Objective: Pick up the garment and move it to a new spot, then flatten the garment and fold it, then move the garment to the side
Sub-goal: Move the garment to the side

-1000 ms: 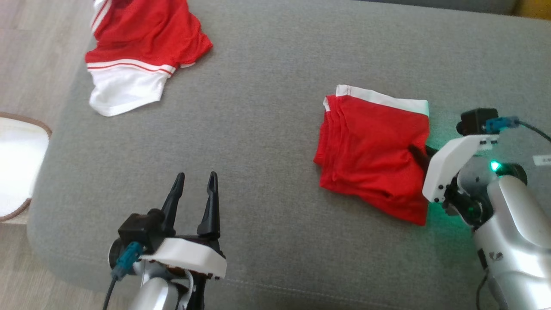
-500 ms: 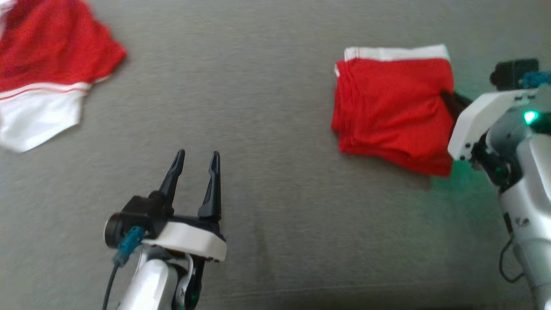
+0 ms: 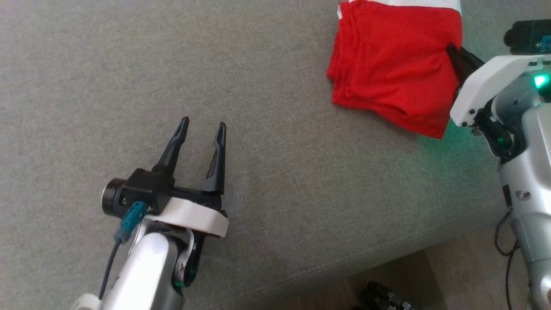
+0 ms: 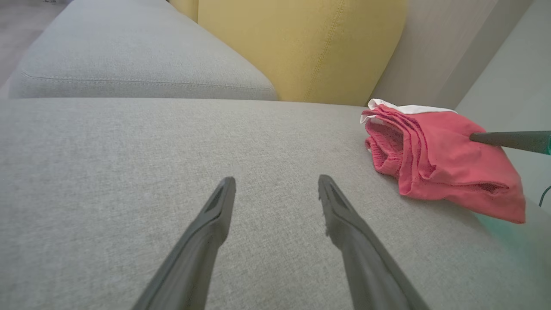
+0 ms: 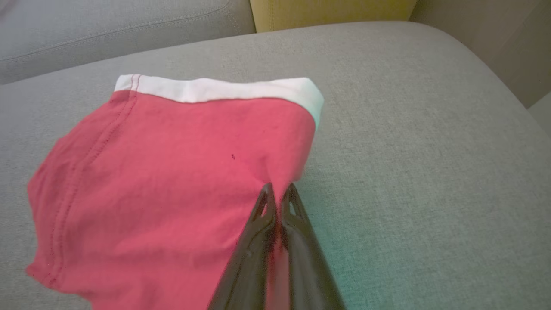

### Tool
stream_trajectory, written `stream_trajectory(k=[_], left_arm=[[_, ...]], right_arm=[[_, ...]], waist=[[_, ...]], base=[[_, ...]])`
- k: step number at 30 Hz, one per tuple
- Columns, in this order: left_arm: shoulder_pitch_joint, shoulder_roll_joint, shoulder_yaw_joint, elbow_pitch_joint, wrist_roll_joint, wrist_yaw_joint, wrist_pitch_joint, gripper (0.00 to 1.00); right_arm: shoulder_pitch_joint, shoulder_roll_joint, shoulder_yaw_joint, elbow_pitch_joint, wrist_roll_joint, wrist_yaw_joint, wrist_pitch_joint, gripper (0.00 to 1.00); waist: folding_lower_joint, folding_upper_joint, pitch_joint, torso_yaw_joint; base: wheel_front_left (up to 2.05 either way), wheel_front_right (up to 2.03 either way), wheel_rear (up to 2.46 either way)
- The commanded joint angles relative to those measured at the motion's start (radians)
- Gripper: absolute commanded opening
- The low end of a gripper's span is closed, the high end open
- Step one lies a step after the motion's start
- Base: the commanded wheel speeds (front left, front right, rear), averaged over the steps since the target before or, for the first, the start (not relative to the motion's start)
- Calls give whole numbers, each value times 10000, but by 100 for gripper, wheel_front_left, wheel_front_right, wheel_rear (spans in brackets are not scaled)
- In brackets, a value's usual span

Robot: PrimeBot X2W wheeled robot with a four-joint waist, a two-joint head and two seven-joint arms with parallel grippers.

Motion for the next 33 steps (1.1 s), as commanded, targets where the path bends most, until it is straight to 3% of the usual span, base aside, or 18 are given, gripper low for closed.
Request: stream_trajectory(k=[1,7,20,29,33], left_arm=[[-234,113,269,-287,91,-25,-122,100],[-313,131,333,-434,84,35,-122,100],[-370,14,289,-962,-3,134,-122,100],[-485,-36,204,-1089,10,161,-122,100],[-465,-49,210,-1081,6,181,-122,100]], right_arm=[[-382,-37,0,-315,-68,65,-152,0],[-593,-338,-354,-25,-299,65,-289,0],[-2107,-2160,-2090,1080,-2720,65,441,0],[-2718,-2624,-2982,1251,-4307,65,941,0],[-2778,-2499,-3183,1190,-4716,65,1116,0]], waist=[[-3,0,211,-130],[-3,0,251,356],[-3,0,669,1434],[-3,0,984,1770],[-3,0,1034,1850]], base=[[0,0,0],[0,0,0],[0,0,0],[0,0,0],[0,0,0]])
